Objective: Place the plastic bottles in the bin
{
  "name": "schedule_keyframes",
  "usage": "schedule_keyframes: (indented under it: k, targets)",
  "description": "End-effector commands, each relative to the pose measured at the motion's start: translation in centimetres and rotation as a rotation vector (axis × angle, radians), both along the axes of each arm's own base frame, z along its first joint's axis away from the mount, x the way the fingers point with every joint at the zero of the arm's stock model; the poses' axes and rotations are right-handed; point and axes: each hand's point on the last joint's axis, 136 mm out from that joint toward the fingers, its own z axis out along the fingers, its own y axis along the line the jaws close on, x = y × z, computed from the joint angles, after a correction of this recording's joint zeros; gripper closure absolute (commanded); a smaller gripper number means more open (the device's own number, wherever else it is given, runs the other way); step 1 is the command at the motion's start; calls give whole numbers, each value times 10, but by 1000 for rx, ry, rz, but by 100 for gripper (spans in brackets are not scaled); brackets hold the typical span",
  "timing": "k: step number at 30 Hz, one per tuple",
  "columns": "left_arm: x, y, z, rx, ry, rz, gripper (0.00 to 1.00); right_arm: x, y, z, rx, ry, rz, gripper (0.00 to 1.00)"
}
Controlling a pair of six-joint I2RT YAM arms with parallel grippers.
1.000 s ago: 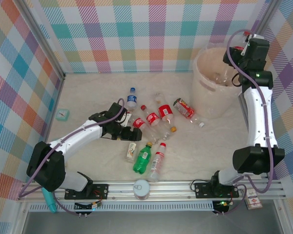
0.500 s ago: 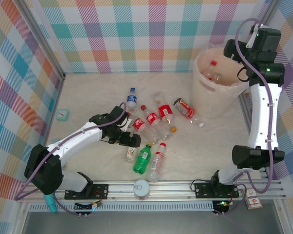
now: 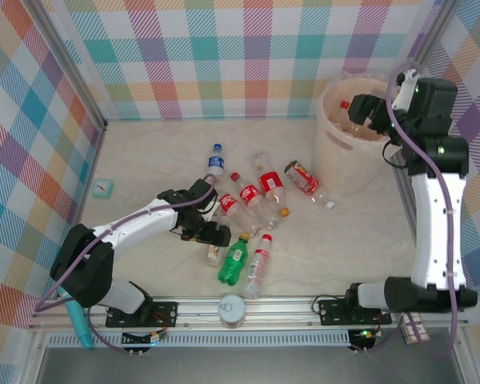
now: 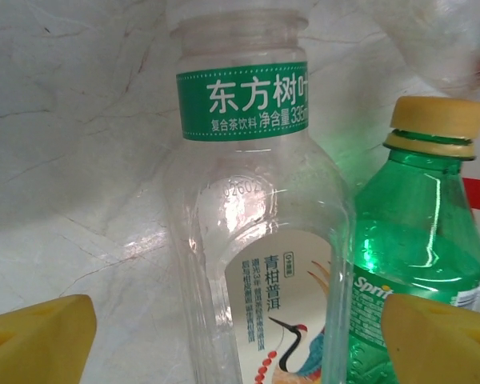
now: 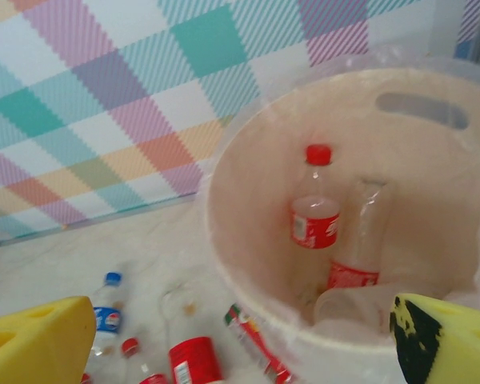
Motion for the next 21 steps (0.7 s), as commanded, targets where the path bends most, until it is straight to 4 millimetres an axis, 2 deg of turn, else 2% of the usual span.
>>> schedule_keyframes:
  k: [1, 11, 17, 21]
  targets:
    - [-1, 0, -9, 24, 4, -13, 12, -20, 21, -4, 98, -5, 71, 6]
    - [8, -2, -23, 61, 15, -19, 24, -59, 43, -65, 200, 124, 145, 6]
    - [17, -3, -29, 79, -2, -15, 35, -74, 58, -80, 255, 143, 213, 6]
    - [24, -2, -17, 81, -44, 5, 40, -76, 71, -92, 275, 187, 254, 6]
